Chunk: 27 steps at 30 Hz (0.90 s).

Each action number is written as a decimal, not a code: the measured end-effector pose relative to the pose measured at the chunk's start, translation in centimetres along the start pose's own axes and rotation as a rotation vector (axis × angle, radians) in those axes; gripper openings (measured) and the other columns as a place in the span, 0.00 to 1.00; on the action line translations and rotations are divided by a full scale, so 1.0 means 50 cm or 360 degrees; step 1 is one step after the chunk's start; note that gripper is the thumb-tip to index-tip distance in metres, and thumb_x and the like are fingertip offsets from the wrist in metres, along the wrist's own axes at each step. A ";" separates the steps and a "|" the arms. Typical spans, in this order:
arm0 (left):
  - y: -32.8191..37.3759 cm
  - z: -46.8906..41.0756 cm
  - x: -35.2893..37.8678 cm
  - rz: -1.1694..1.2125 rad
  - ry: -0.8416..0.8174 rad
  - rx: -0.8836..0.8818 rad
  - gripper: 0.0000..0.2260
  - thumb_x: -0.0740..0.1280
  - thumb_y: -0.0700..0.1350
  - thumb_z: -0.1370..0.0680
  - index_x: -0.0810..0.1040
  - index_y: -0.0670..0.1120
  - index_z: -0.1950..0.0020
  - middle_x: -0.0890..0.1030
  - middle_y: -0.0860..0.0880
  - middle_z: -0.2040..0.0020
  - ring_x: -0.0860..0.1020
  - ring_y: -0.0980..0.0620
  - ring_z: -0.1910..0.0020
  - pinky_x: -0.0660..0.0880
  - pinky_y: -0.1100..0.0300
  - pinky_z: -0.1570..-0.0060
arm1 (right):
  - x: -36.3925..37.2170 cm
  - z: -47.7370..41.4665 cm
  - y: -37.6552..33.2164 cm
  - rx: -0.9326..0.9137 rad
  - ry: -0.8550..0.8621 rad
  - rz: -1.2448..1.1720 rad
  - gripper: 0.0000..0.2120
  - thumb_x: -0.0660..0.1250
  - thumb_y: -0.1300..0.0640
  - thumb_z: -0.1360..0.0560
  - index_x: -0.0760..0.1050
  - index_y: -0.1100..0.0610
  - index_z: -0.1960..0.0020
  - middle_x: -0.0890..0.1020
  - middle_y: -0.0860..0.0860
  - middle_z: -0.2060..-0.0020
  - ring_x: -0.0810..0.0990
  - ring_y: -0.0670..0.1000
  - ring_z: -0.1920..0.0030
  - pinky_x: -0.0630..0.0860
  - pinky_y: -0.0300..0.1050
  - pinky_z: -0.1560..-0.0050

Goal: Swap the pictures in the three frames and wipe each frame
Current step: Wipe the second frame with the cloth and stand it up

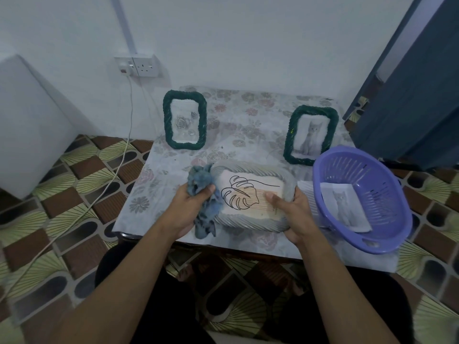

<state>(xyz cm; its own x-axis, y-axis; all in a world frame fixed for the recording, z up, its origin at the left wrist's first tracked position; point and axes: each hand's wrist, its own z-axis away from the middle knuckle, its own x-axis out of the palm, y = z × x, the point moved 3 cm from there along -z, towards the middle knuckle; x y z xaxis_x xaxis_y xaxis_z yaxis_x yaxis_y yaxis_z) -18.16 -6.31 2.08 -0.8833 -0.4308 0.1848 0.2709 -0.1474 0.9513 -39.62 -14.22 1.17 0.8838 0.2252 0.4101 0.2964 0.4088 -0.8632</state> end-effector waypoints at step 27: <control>0.008 -0.010 -0.001 0.0251 0.0854 0.0043 0.24 0.59 0.59 0.18 0.79 0.38 0.47 0.82 0.47 0.59 0.80 0.43 0.52 0.74 0.57 0.55 | 0.010 -0.003 0.022 0.0012 -0.0028 0.0142 0.25 0.73 0.69 0.30 0.72 0.63 0.35 0.84 0.61 0.45 0.83 0.61 0.44 0.80 0.59 0.45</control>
<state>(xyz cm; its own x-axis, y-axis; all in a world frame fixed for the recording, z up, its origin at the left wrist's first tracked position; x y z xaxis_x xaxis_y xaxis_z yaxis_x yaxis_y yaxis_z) -17.80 -6.78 2.34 -0.5125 -0.8395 0.1807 0.3680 -0.0246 0.9295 -38.78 -13.78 0.39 0.9000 0.2766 0.3370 0.2141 0.3930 -0.8943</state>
